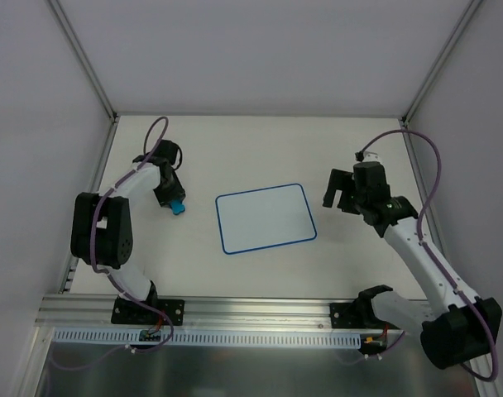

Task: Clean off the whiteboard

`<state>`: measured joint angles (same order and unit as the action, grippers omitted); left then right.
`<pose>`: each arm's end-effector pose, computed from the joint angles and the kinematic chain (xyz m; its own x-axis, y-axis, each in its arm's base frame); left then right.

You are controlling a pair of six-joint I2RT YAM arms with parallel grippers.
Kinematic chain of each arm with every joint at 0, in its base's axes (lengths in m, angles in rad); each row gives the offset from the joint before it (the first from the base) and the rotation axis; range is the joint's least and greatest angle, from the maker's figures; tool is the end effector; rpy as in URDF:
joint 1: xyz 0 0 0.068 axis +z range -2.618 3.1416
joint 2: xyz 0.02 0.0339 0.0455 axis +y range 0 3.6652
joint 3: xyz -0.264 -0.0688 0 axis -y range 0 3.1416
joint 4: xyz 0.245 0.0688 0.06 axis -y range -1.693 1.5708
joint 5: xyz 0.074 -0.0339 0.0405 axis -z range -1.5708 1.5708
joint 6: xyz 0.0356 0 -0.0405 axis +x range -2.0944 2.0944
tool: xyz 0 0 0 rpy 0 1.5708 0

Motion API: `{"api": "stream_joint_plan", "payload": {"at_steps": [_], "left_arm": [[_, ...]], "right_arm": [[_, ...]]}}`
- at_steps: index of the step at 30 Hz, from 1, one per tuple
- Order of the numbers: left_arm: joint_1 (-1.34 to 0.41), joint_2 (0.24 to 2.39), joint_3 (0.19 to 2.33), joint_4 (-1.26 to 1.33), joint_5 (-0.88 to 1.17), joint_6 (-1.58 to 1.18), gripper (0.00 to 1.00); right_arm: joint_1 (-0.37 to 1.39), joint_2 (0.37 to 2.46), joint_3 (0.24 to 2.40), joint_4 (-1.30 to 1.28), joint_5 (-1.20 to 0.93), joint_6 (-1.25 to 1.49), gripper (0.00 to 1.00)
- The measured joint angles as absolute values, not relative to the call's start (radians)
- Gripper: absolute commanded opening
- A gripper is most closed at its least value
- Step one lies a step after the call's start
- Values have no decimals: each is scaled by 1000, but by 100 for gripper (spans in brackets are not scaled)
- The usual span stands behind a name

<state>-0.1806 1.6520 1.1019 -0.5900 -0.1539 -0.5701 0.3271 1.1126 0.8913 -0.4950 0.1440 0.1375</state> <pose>0.3229 -0.0534 0.2005 -0.8143 -0.3935 -0.4266 -0.3860 0.9161 -0.1081 0.2268 0.0716 0.2833 -0.6455 -0.0758 -0.7600 -0.1282 0.9917 0.0100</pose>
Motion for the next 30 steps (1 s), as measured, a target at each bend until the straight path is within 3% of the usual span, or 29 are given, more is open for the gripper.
{"api": "stream_joint_plan", "payload": {"at_steps": [6, 9, 12, 13, 20, 21, 23, 30], "left_arm": [[-43, 1770, 1222, -579, -183, -578, 0], [-11, 1829, 1268, -569, -188, -580, 5], [-7, 1881, 1288, -560, -190, -585, 19], [-7, 1893, 1288, -561, -189, -586, 34], [-7, 1891, 1293, -564, -192, -590, 73], [-7, 1882, 1290, -563, -191, -589, 84], [-7, 1835, 1262, -558, -188, -588, 95], [-7, 1399, 1179, -582, -133, -552, 99]], "right_arm": [[323, 909, 905, -553, 178, 91, 99], [322, 840, 905, -575, 193, 74, 99], [322, 797, 905, -592, 209, 59, 99], [321, 789, 905, -595, 213, 54, 99], [320, 741, 905, -603, 233, 30, 99], [319, 732, 905, -605, 237, 23, 99], [319, 720, 911, -616, 248, 10, 99], [319, 662, 998, -656, 315, -51, 99]]}}
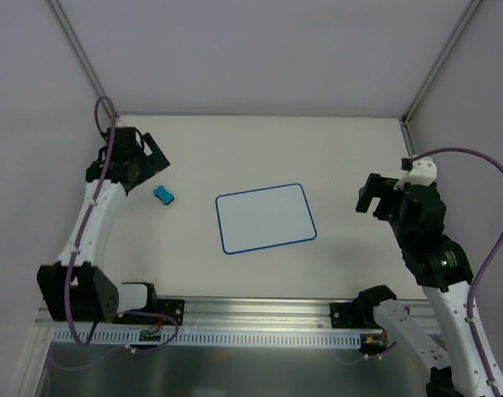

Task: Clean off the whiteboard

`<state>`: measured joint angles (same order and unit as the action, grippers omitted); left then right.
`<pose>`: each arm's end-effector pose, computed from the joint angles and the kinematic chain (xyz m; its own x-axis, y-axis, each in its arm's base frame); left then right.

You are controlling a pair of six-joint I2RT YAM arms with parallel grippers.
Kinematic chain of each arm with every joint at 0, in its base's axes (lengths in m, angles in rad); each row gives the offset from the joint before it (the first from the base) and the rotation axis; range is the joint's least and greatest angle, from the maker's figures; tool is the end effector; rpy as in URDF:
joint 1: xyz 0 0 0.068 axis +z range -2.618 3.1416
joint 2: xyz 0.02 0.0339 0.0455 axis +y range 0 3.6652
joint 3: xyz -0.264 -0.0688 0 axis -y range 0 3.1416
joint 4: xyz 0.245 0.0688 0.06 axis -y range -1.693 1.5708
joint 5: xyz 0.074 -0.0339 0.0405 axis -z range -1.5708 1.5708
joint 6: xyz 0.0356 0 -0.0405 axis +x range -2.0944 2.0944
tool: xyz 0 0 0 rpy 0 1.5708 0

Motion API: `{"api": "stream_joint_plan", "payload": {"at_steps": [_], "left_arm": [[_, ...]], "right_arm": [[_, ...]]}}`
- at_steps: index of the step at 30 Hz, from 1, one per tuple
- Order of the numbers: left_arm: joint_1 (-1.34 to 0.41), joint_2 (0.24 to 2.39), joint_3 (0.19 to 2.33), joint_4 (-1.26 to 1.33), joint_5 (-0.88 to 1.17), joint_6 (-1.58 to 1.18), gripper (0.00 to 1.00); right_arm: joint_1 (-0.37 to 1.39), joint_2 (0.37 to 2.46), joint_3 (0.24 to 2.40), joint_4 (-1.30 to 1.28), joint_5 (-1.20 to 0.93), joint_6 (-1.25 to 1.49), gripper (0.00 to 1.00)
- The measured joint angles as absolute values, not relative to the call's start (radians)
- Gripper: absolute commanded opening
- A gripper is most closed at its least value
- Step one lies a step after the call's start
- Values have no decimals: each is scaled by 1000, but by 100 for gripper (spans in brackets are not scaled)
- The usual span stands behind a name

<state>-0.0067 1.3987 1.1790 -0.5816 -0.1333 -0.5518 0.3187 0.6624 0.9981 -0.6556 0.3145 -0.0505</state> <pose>0.3030 0.0027 0.3003 -0.5667 -0.5158 -0.6425 -0.4496 0.8471 -0.2834 0.1229 0.0290 0.3793 -0.2973 -0.1486 -0.9431 -0.0342 0.9888 -0.1451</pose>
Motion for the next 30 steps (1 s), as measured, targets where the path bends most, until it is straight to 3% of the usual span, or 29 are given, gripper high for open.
{"api": "stream_joint_plan", "payload": {"at_steps": [6, 12, 30], "left_arm": [[-7, 950, 1183, -562, -59, -417, 99], [-7, 632, 1200, -593, -52, -276, 99], [-80, 412, 1322, -725, -124, -182, 99]], "right_arm": [[318, 554, 1094, -660, 377, -118, 99], [318, 454, 1175, -663, 416, -189, 99], [318, 324, 1219, -670, 434, -281, 99]]}}
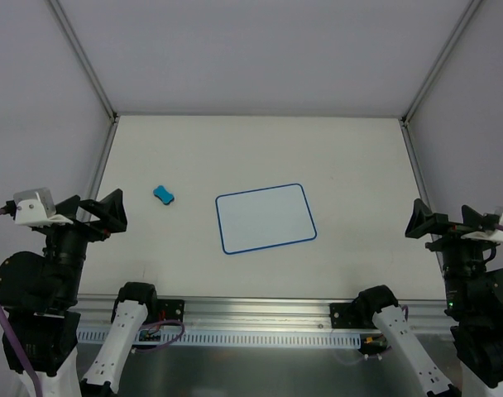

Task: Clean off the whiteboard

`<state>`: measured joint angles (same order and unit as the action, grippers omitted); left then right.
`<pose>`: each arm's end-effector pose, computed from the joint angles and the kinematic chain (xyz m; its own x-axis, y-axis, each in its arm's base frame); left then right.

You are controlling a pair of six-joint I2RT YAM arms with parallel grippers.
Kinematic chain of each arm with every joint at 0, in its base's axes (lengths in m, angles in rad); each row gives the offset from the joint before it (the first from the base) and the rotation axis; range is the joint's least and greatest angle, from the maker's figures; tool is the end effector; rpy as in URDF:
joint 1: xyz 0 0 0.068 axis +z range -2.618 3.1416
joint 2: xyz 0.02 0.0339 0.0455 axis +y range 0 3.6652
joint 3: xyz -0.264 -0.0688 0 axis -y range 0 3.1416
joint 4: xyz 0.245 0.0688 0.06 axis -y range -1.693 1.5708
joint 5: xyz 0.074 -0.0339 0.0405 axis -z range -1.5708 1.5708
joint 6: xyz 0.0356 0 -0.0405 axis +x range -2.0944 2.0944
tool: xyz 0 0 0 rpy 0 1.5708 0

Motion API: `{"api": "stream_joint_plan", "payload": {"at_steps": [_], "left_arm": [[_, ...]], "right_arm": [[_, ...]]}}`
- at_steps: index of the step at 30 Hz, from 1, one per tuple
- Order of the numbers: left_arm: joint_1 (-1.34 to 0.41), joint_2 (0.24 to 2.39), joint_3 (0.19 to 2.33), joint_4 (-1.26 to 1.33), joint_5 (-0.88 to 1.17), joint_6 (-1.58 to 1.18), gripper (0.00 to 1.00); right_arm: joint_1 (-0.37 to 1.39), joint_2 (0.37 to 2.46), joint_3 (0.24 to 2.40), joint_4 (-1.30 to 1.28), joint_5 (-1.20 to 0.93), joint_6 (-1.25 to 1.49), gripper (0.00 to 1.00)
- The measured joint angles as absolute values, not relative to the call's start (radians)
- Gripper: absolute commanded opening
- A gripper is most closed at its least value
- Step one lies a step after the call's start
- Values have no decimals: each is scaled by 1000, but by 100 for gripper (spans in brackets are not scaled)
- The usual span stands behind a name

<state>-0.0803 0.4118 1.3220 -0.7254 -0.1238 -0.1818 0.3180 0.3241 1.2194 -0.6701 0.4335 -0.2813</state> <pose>-0.0111 0.0053 0.4695 0.1876 -0.1951 -0.9627 -0.0076 0.9798 -0.2000 -0.0146 -0.0205 0.4500 0.1746 -0.2078 -0.9625 0.1599 0.9705 -0.1805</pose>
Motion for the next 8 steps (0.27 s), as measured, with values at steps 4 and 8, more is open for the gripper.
{"api": "stream_joint_plan", "payload": {"at_steps": [4, 8], "left_arm": [[-86, 410, 1322, -737, -140, -181, 99], [-86, 410, 1322, -743, -141, -181, 99]], "right_arm": [[318, 323, 1219, -671, 430, -282, 99], [318, 323, 1219, -671, 426, -281, 99]]}}
